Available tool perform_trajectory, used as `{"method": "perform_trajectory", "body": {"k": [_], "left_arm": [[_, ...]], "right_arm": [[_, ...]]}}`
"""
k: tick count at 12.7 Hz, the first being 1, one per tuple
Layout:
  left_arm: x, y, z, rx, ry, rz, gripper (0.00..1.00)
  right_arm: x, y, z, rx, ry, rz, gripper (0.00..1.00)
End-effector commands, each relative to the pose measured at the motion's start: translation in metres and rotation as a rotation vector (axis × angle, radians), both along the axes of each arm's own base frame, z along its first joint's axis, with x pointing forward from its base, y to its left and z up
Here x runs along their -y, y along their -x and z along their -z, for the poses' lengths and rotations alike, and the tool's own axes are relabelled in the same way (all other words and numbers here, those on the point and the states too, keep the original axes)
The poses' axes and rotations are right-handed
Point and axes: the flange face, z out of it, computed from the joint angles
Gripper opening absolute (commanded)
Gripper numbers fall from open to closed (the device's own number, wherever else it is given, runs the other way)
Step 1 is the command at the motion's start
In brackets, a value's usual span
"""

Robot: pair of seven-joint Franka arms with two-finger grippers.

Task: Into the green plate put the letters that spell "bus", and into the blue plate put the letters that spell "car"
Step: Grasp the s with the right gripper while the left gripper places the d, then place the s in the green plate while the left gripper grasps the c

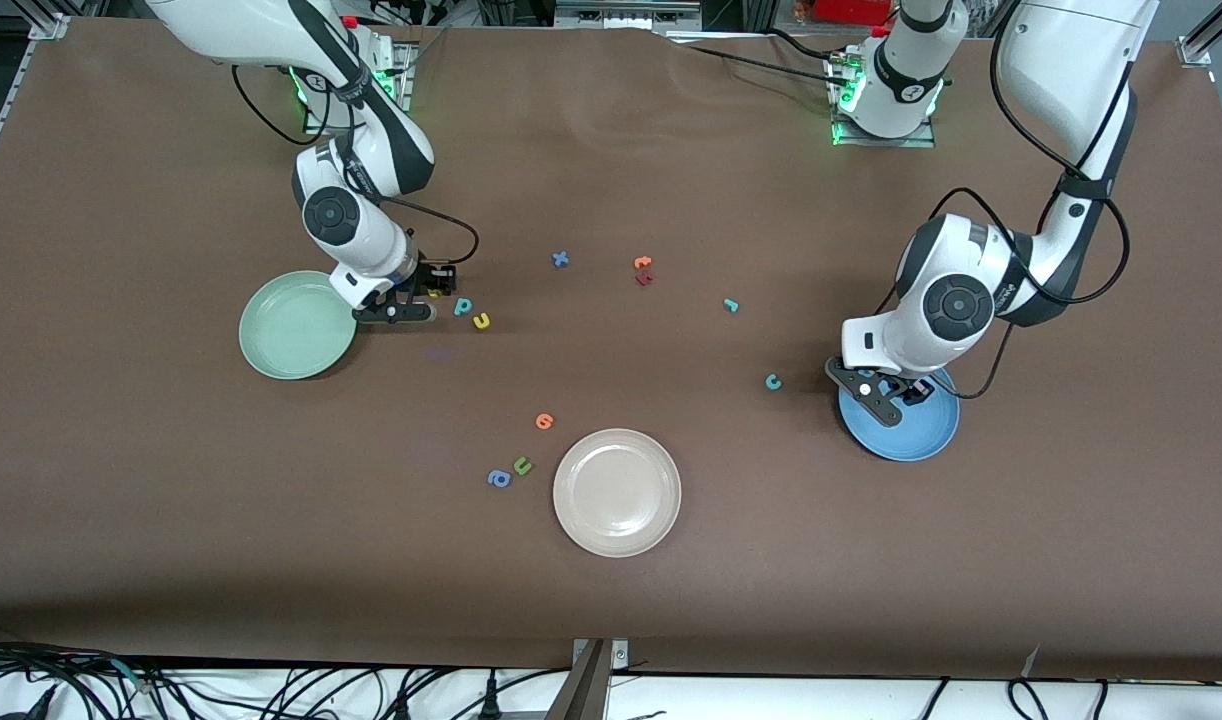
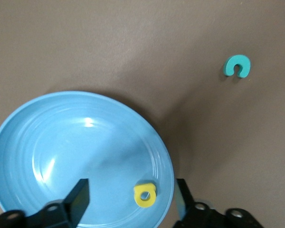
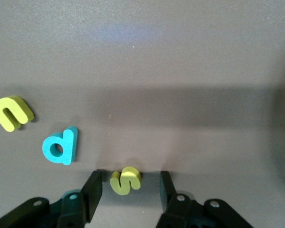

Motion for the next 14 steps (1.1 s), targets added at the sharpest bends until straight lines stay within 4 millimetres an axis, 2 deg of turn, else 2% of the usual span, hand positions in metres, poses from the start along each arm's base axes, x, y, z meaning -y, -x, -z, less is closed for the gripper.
{"method": "perform_trajectory", "body": {"k": [1,3,6,7,9,11,14], "left_arm": [[0.037,-0.001,-0.014,0.025,0.038,-0.033,1.0],[0.073,-0.002,-0.019,0.048,0.051,-0.06,1.0],[0.123,-0.013,0.007,0.054,0.068,-0.01,0.94],[0.128,-0.016,0.013,0.066,0.081,-0.008,0.86],[0.131,-0.012,0.034,0.071,0.098,-0.003,0.83],[0.126,-0.004,0.049,0.043,0.087,-0.005,0.83],[0.127,0.009,0.06,0.02,0.069,-0.048,0.81]], "right_arm": [[-0.002,0.005,0.006,0.001,-0.008,0.009,0.57],[-0.002,0.005,0.006,0.002,-0.009,0.008,0.44],[-0.002,0.005,0.006,0.002,-0.009,0.008,0.23],[-0.002,0.005,0.005,0.003,-0.008,0.012,0.16],[-0.001,-0.001,-0.011,0.021,-0.001,0.039,0.13],[0.005,-0.007,-0.042,0.003,0.038,0.065,0.12],[0.037,-0.029,-0.098,-0.052,0.099,0.097,0.1]]}}
